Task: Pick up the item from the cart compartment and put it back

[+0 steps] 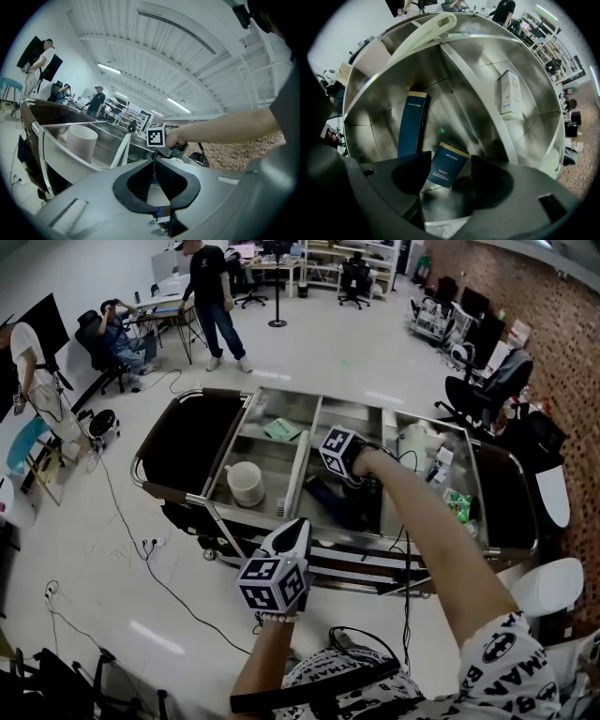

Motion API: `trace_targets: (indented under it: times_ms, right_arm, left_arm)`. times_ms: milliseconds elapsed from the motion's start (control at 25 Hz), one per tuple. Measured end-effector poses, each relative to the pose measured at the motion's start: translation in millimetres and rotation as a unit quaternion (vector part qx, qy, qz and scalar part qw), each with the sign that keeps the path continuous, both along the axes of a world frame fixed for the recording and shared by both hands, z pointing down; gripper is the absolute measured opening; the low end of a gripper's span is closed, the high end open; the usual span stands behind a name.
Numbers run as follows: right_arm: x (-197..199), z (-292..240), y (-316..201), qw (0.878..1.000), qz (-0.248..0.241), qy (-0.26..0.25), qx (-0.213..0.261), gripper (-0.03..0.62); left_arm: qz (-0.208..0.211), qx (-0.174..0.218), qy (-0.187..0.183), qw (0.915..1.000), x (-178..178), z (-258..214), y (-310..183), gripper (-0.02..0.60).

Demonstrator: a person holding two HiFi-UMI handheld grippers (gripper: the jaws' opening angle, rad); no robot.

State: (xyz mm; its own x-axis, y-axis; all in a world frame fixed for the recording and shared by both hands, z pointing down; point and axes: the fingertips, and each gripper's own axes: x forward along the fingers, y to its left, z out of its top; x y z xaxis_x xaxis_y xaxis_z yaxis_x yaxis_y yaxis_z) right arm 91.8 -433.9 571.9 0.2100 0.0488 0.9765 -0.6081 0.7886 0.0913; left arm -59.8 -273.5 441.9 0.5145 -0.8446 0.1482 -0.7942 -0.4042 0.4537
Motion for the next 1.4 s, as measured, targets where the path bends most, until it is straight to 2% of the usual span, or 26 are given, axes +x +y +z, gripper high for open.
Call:
trace_targets:
  times_ms: [400,480,520,640,720,800,960,1160,1280,1400]
  right_arm:
    - [3.1,8.0,3.7,1.0,0.002,0.014,-0.007,0.285]
    - [1.8,9.1,6.7,1.0,0.005,0.013,-0.018,0.349]
    - [1.1,10.0,7.1,1.0,0.007,0.014,-0.022,0.35]
    - [1.5,15.9,7.0,1.0,0.014,0.015,-0.023,0.348]
    - [0.0,18.6,7.1,1.0,0.011,0.011,-0.022,0.285]
    - [-3.0,18.7,6.3,1.0,0.01,0.001,-0.021,0.271]
    - [-12.6,8.6,6.9,0.999,0.009,-0.033,-0.009,0.261]
    - [-20.3,-18.5,6.0,0.995,-0.006,-0.088,0.049,0.256]
    - [-31.1,-43.7,6.9,0.984,-0.005,-0.154,0.094,0.255]
    - [-38.1,-76.4,12.5,0.966,-0.003,-0.216,0.139,0.255]
  left_arm:
    - [-0.007,-0.005,0.004,1.0,-7.7,5.3,5.9,0.015]
    - [-0.008,-0.007,0.006,0.9999,-8.9,6.6,6.7,0.015]
    - [-0.009,-0.007,0.007,0.9999,-9.9,6.9,7.1,0.015]
    - [-0.011,-0.006,0.01,0.9999,-12.8,7.2,8.1,0.015]
    - [-0.014,-0.005,0.011,0.9998,-15.7,7.4,8.0,0.015]
    - [-0.016,-0.005,0.012,0.9998,-18.7,7.5,7.3,0.015]
    - [-0.016,0.0,0.011,0.9998,-20.1,3.8,5.7,0.015]
    - [-0.009,0.011,0.003,0.9999,-12.5,-6.5,1.2,0.015]
    - [-0.003,0.019,-0.008,0.9998,-6.3,-13.1,-3.2,0.015]
    - [0.002,0.024,-0.022,0.9995,2.4,-16.6,-7.6,0.015]
